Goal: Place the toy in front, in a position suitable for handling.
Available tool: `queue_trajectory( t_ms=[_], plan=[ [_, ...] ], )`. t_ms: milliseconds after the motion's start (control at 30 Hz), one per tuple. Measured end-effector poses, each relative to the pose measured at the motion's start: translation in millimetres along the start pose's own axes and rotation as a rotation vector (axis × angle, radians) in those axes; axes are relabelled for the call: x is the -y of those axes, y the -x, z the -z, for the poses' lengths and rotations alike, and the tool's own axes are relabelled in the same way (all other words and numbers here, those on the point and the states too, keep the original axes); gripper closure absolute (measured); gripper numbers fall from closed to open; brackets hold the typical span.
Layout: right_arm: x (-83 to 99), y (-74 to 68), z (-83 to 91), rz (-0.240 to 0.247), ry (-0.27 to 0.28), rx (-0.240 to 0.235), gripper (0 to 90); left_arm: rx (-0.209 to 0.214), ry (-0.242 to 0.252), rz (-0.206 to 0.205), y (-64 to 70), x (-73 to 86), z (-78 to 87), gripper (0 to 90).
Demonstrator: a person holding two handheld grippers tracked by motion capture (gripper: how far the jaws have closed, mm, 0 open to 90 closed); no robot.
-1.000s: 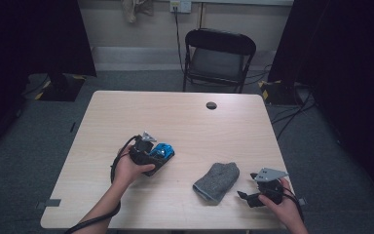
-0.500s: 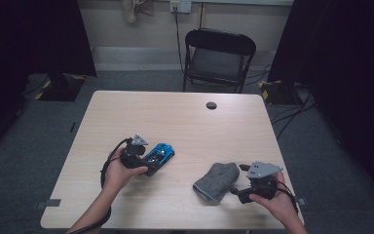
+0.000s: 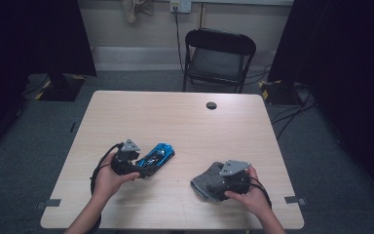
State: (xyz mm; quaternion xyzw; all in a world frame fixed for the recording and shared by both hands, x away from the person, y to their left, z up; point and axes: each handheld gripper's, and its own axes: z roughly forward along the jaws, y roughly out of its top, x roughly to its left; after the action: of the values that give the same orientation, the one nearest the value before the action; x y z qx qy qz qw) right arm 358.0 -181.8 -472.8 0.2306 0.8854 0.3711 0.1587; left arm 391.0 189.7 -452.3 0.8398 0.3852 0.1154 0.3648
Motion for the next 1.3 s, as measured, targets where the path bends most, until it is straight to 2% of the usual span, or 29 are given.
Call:
queue_trajectory(
  t_ms=[100,300,367,433,500,533,567,600,633,667,733,800,833,867,967,1033,1100,1167,1200,1233,1300],
  plan=[
    [-1.2,1.3,-4.8,-0.019,-0.004,0.018,13.2,0.021,0.007,-0.002,3.1,-1.9,0.2,20.0],
    [-9.6,7.5,-20.0,-0.113,-0.006,0.066,13.2,0.041,0.008,-0.014,7.5,-4.7,-4.3,20.0],
    [-12.6,10.4,-24.4,-0.122,0.003,0.069,13.2,0.046,0.011,-0.007,8.5,-3.9,-6.0,20.0],
    [-15.3,13.6,-26.3,-0.107,-0.002,0.060,13.2,0.049,0.010,-0.016,8.9,-3.6,-6.4,19.8],
    [-18.1,16.5,-23.5,-0.089,0.010,0.050,13.2,0.057,0.010,-0.018,9.3,-3.3,-6.2,19.7],
    [-20.5,19.1,-17.4,-0.057,0.008,0.035,13.2,0.060,0.011,-0.019,8.9,-2.9,-5.0,19.7],
    [-20.5,19.1,-17.4,-0.057,0.008,0.035,13.2,0.060,0.011,-0.019,8.9,-2.9,-5.0,19.7],
    [-22.3,21.0,-8.1,-0.030,0.015,0.009,13.2,0.061,0.011,-0.018,8.4,-2.5,-4.0,19.7],
    [-22.3,21.0,-8.1,-0.030,0.015,0.009,13.2,0.058,0.011,-0.016,7.7,-1.8,-2.7,19.7],
    [-22.0,21.5,0.9,-0.009,0.024,-0.032,13.2,0.055,0.013,-0.011,6.0,0.0,-0.5,19.7],
    [-19.8,19.5,7.3,0.026,0.015,-0.055,13.2,0.051,0.008,-0.013,4.4,1.2,0.6,19.5],
    [-16.3,15.7,8.5,0.065,0.008,-0.077,13.4,0.041,-0.003,0.013,-0.7,5.9,2.3,18.9],
    [-16.3,15.7,8.5,0.065,0.008,-0.077,13.4,0.041,-0.003,0.013,-0.7,5.9,2.3,18.8],
    [-14.6,13.1,6.7,0.087,0.002,-0.075,13.5,0.043,-0.007,0.017,-2.1,7.3,2.3,18.8],
    [-12.6,7.4,-5.7,0.141,-0.057,-0.034,13.9,0.040,-0.002,0.012,-4.4,9.7,2.7,18.9],
    [-12.0,7.1,-16.1,0.127,-0.070,-0.029,15.2,0.039,-0.001,0.008,-4.9,10.4,2.5,17.6],
    [-11.5,7.1,-25.5,0.091,-0.073,-0.017,18.5,0.040,0.005,-0.005,-4.7,11.0,1.7,16.7],
    [-11.8,5.9,-33.7,0.047,-0.083,-0.007,20.0,0.037,0.004,-0.003,-5.9,11.3,1.0,16.7],
    [-13.8,4.6,-38.8,-0.010,-0.068,0.005,24.6,0.038,0.002,-0.001,-7.5,12.5,-0.8,16.7],
    [-13.8,4.6,-38.8,-0.010,-0.068,0.005,24.6,0.038,0.002,-0.001,-7.5,12.5,-0.8,16.5],
    [-16.3,3.4,-43.3,-0.065,-0.060,0.017,32.4,0.031,-0.006,-0.002,-8.7,13.6,-3.8,16.6]
  ],
)
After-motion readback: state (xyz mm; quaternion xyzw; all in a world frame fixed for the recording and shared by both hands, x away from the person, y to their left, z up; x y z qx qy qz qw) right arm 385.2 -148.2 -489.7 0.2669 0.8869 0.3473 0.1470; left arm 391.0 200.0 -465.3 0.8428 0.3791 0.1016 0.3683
